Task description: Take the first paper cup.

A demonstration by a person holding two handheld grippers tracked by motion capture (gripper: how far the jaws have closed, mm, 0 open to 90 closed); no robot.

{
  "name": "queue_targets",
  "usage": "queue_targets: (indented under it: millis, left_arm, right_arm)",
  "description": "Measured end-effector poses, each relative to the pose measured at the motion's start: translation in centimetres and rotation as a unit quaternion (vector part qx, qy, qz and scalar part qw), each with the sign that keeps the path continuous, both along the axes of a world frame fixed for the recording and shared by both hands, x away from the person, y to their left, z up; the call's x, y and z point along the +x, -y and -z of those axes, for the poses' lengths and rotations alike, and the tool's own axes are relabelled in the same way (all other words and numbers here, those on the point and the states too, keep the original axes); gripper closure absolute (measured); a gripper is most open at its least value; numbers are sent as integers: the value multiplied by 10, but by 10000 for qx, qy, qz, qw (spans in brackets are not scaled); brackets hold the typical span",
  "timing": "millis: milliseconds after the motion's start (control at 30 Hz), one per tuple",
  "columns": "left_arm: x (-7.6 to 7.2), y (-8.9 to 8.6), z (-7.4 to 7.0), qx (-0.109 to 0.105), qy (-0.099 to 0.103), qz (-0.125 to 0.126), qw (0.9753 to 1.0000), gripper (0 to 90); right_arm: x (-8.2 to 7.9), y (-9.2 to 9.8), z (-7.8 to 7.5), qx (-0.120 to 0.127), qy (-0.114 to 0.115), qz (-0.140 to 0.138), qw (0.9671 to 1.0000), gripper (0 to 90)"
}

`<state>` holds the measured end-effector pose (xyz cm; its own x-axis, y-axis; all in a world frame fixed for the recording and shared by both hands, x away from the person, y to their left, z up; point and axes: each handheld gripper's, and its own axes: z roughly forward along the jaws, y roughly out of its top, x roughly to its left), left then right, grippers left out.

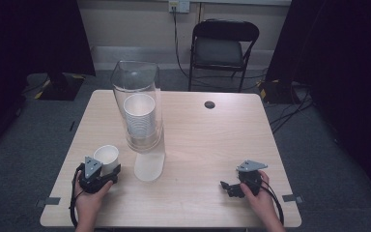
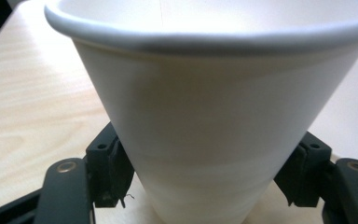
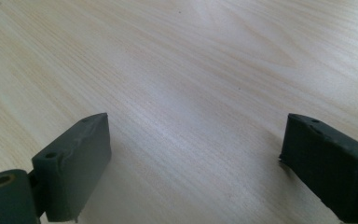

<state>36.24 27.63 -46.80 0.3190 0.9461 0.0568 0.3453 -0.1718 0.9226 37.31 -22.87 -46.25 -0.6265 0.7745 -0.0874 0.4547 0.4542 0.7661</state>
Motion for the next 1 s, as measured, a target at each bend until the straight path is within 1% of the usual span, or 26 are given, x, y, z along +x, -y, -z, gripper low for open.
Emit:
queue_targets:
  millis: [33,133,233,267,300,367,433,467,533,567,600,667,700,767,833,867,933,1000]
  left_arm:
    - [2,-1,0,65,-40,-6,10000,303]
    - [8,0,-1,95,-171,-96,9998,299]
    - [14,-1,-1,76,-202,-154,9996,296]
    - [16,-2,-1,16,-250,-189,9995,293]
    - [18,-3,-2,50,-323,-219,9992,285]
    - [21,-2,-1,48,-369,-259,9990,271]
    - [24,-2,-1,102,-475,-292,9984,266]
    - [25,-2,-1,153,-559,-300,9979,257]
    - [27,0,-1,275,-658,-278,9971,253]
    - [28,1,-1,301,-674,-286,9969,246]
    - [27,2,0,369,-708,-273,9964,236]
    - [27,3,0,416,-683,-241,9965,234]
    - [26,4,0,404,-669,-243,9966,234]
    - [24,3,0,392,-746,-215,9962,234]
    - [20,2,1,284,-822,-210,9960,231]
    - [18,0,1,244,-895,-242,9954,235]
    - [12,-4,2,53,-932,-228,9954,224]
    - [5,-7,2,10,-918,-158,9957,209]
  right_arm:
    - [0,0,0,-1,-2,4,10000,75]
    - [0,0,0,-1,0,1,10000,75]
    - [0,0,0,0,8,-8,10000,75]
    - [0,0,0,1,7,-7,10000,75]
    - [0,0,0,1,6,-7,10000,75]
    - [0,0,0,0,7,-8,10000,75]
    - [0,0,0,0,8,-9,10000,75]
    - [0,0,0,1,0,0,10000,75]
    - [0,0,0,-1,7,-6,10000,75]
    - [0,0,0,1,6,-7,10000,75]
    - [0,0,0,0,1,0,10000,75]
    - [0,0,0,1,0,2,10000,75]
    - [0,0,0,0,7,-7,10000,75]
    - [0,0,0,1,7,-9,10000,75]
    - [0,0,0,0,0,1,10000,75]
    - [0,0,0,0,8,-9,10000,75]
    - [0,0,0,7,7,-11,10000,75]
    - [0,0,0,0,1,-1,10000,75]
